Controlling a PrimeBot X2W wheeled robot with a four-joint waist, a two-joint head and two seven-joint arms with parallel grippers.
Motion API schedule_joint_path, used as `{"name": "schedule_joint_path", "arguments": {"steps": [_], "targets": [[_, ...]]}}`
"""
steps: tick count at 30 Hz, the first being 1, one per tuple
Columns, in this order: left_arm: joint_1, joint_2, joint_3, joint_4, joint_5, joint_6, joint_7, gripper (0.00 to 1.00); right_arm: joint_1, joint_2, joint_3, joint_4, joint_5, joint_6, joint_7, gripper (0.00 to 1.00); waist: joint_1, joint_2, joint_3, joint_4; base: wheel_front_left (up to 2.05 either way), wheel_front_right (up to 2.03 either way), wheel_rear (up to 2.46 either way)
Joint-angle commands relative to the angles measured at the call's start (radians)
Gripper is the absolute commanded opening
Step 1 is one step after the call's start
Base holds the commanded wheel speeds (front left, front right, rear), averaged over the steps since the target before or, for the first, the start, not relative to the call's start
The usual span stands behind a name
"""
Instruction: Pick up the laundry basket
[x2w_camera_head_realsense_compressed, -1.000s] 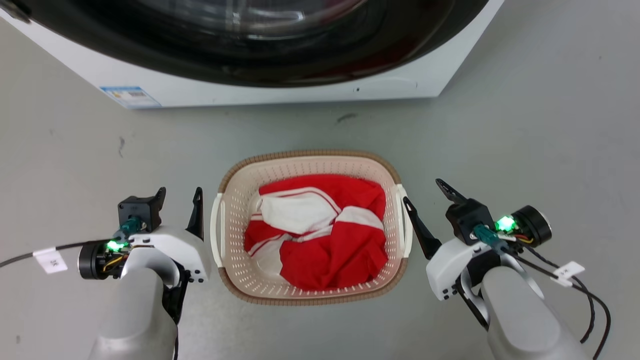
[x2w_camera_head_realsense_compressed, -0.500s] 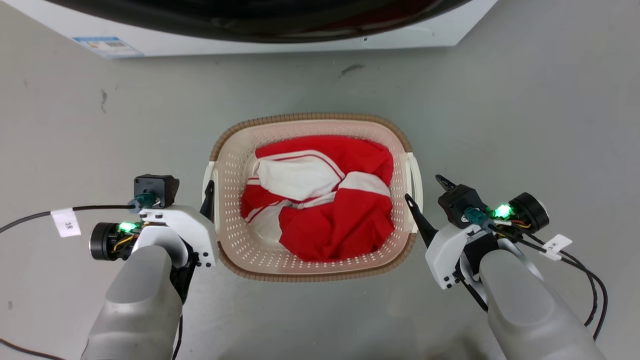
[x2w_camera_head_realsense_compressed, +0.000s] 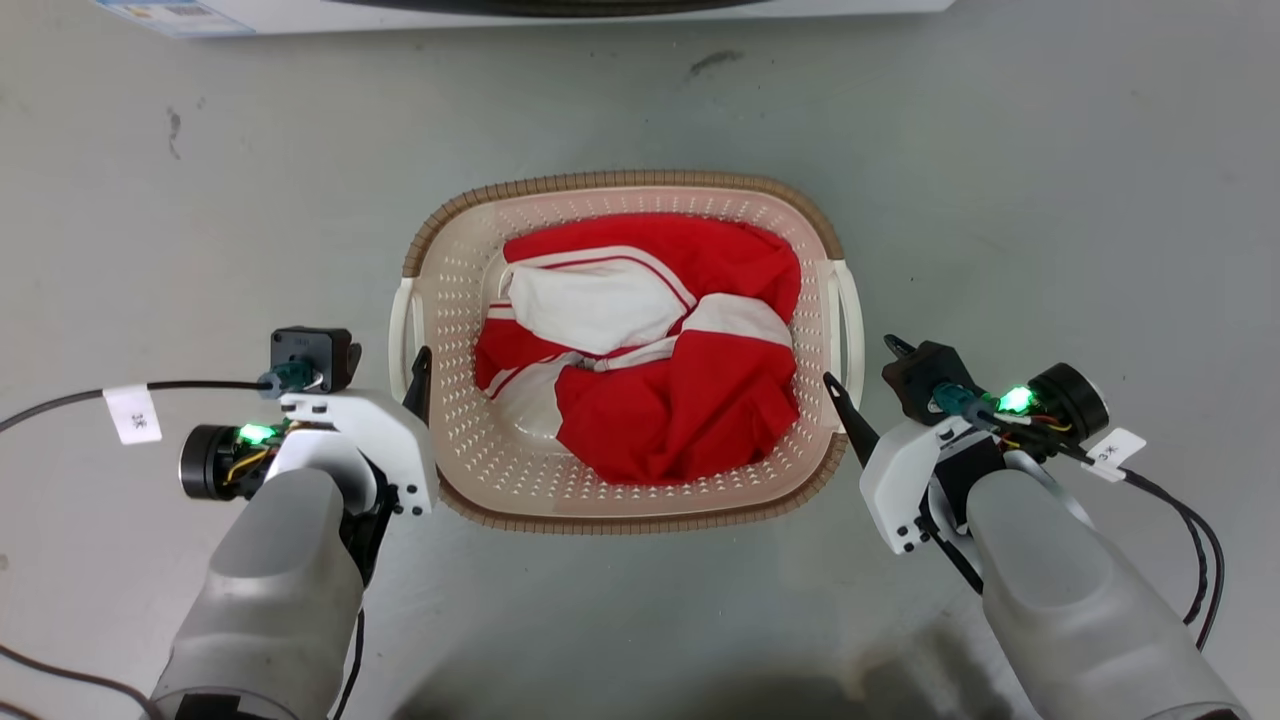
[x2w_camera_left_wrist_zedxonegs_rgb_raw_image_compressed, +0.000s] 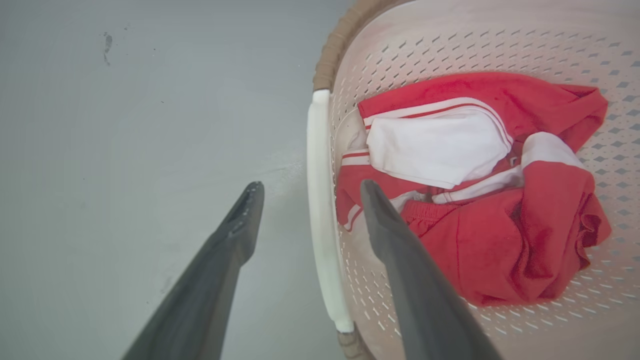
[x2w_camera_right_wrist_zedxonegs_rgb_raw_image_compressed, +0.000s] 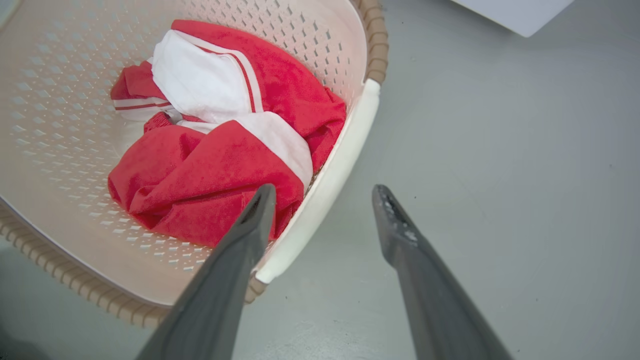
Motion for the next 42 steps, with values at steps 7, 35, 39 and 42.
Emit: {"name": "schedule_joint_path", "arguments": {"steps": [7, 35, 39, 42], "targets": [[-0.051, -0.001, -0.046, 0.016, -0.027, -0.001, -0.003, 1.0, -0.071, -0.001, 0.006, 0.059, 0.014, -0.001, -0.002, 1.0, -0.0001, 0.0, 0.057, 0.009, 0.0, 0.0, 0.0], [-0.096, -0.003, -0.197, 0.057, -0.103, 0.0, 0.029, 0.0, -0.143, -0.004, 0.092, 0.186, 0.106, 0.0, 0.01, 0.0, -0.0001, 0.0, 0.076, 0.016, 0.0, 0.0, 0.0], [-0.077, -0.007, -0.212, 0.058, -0.12, 0.0, 0.042, 0.0, -0.129, -0.004, 0.114, 0.19, 0.126, 0.0, 0.02, 0.0, -0.0001, 0.0, 0.035, 0.014, 0.0, 0.0, 0.0], [-0.06, -0.014, -0.229, 0.06, -0.134, 0.0, 0.057, 0.0, -0.114, -0.003, 0.135, 0.194, 0.143, 0.0, 0.032, 0.0, -0.0001, 0.0, -0.003, 0.011, 0.0, 0.0, 0.0]]}}
